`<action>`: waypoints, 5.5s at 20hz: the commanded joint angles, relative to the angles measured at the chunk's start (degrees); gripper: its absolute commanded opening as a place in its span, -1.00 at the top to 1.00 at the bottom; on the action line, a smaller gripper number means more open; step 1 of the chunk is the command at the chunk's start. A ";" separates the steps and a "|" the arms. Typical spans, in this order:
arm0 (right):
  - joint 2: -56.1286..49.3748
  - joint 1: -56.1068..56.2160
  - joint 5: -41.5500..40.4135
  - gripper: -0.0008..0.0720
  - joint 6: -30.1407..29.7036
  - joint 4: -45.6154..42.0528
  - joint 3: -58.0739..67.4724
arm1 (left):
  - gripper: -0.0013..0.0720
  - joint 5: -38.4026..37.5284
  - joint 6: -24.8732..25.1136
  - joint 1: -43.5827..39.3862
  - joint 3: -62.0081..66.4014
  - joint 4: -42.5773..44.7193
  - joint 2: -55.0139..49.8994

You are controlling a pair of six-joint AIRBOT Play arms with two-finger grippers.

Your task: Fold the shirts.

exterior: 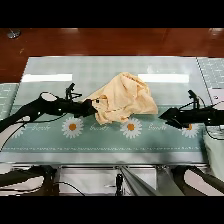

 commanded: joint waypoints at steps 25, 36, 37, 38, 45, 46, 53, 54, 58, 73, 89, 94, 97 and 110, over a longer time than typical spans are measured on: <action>5.29 11.58 16.13 0.90 9.99 -7.69 86.47 | 0.90 -5.14 1.55 28.28 59.84 -3.48 28.96; 31.52 11.56 25.38 0.90 11.80 -15.72 78.90 | 0.90 -21.81 -4.98 40.06 58.55 16.15 53.92; 31.54 11.58 25.88 0.90 12.26 -15.56 77.59 | 0.90 -21.81 -4.98 40.06 57.51 16.20 54.29; 31.54 11.56 25.88 0.90 12.72 -14.64 75.54 | 0.90 -21.90 -5.05 40.06 55.78 16.00 54.34; 28.70 11.74 9.60 0.90 5.31 4.50 41.57 | 0.90 -21.44 1.01 40.04 23.82 4.00 51.67; 26.25 11.74 7.08 0.90 3.28 7.02 38.03 | 0.90 -20.28 3.34 39.74 18.91 2.67 50.29; -5.88 11.69 -10.69 0.90 -5.07 20.20 35.67 | 0.90 3.32 14.21 23.47 4.42 2.10 29.86; -11.02 11.69 -11.63 0.90 -5.25 22.25 37.59 | 0.90 7.72 14.19 20.39 4.42 2.10 26.49; -26.21 11.39 -11.54 0.62 -3.74 28.81 45.83 | 0.88 17.33 13.97 11.96 4.44 -1.40 17.35; -1.36 -14.16 3.89 -0.76 1.20 0.24 15.41 | -0.96 -22.93 -4.33 30.93 -12.87 23.63 16.31; 10.71 -14.08 6.27 -0.76 7.41 -10.08 -3.89 | 0.90 -2.95 0.50 4.74 -13.84 3.39 9.49; 10.54 -6.29 6.25 -0.76 7.30 -10.99 -8.28 | 0.90 -3.26 0.48 4.72 -12.92 3.39 9.53; 7.78 -0.87 3.82 -0.76 6.91 -7.96 -8.28 | 0.90 -3.19 0.48 4.72 -12.92 3.39 9.53; -3.48 11.80 -7.48 0.90 2.75 4.42 -1.05 | 0.90 -3.17 0.52 5.14 -12.76 3.41 9.53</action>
